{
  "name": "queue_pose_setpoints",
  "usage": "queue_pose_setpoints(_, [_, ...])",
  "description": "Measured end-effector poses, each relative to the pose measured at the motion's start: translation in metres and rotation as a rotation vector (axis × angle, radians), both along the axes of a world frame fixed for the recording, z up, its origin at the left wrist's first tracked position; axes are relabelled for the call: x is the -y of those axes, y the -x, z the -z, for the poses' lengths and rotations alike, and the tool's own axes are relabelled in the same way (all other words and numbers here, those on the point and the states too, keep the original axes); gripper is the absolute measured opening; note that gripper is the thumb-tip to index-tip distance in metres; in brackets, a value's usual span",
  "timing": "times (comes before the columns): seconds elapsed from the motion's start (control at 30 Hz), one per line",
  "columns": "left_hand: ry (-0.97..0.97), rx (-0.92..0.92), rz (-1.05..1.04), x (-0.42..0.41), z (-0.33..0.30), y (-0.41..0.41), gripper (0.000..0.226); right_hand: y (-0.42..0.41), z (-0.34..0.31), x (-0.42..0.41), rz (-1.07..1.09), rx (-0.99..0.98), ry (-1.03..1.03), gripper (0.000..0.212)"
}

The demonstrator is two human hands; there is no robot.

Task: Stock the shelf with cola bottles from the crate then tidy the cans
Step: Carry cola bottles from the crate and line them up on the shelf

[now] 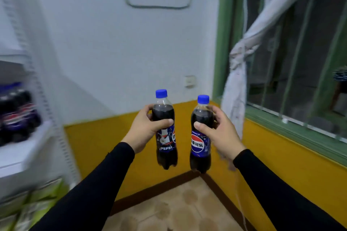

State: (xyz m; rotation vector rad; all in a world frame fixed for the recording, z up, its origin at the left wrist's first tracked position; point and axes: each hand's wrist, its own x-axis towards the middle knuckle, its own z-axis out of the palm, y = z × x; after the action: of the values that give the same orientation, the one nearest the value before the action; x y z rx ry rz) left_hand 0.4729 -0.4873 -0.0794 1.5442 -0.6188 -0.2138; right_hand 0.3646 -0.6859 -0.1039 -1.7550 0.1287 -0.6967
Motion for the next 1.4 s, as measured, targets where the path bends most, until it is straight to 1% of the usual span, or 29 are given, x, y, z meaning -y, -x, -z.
queue_pose_setpoints(0.1, [-0.011, 0.006, -0.128, -0.078, -0.005, -0.001, 0.057, -0.024, -0.006, -0.064, -0.13, -0.004, 0.019, 0.063])
queue_pose_setpoints(0.23, [0.001, -0.005, -0.303, -0.179, -0.003, -0.006, 0.063, -0.054, -0.013, -0.153, -0.279, -0.013, 0.029, 0.068])
queue_pose_setpoints(0.37, [0.017, -0.005, -0.441, -0.278, 0.0, -0.01, 0.057, -0.084, -0.015, -0.245, -0.379, -0.008, 0.026, 0.071])
queue_pose_setpoints(0.53, [-0.001, -0.006, -0.53, -0.389, 0.003, -0.028, 0.055, -0.116, -0.012, -0.354, -0.435, 0.008, -0.002, 0.067])
queue_pose_setpoints(0.7, [-0.026, -0.009, -0.572, -0.466, 0.003, -0.057, 0.059, -0.15, -0.008, -0.432, -0.443, 0.019, -0.025, 0.061])
queue_pose_setpoints(0.83, [-0.024, -0.017, -0.588, -0.494, 0.005, -0.084, 0.056, -0.178, -0.008, -0.466, -0.427, 0.011, -0.018, 0.058])
queue_pose_setpoints(0.9, [-0.013, -0.021, -0.596, -0.501, 0.007, -0.1, 0.054, -0.195, -0.009, -0.476, -0.423, 0.004, -0.021, 0.065])
queue_pose_setpoints(0.97, [-0.011, -0.022, -0.602, -0.505, 0.009, -0.12, 0.055, -0.217, -0.008, -0.484, -0.423, 0.006, -0.016, 0.067])
queue_pose_setpoints(1.13, [-0.005, 0.015, -0.654, -0.5, 0.013, -0.169, 0.062, -0.279, -0.006, -0.492, -0.454, 0.018, -0.008, 0.068])
queue_pose_setpoints(1.4, [0.027, 0.023, -0.728, -0.483, 0.02, -0.237, 0.062, -0.354, 0.006, -0.498, -0.463, 0.023, -0.051, 0.061])
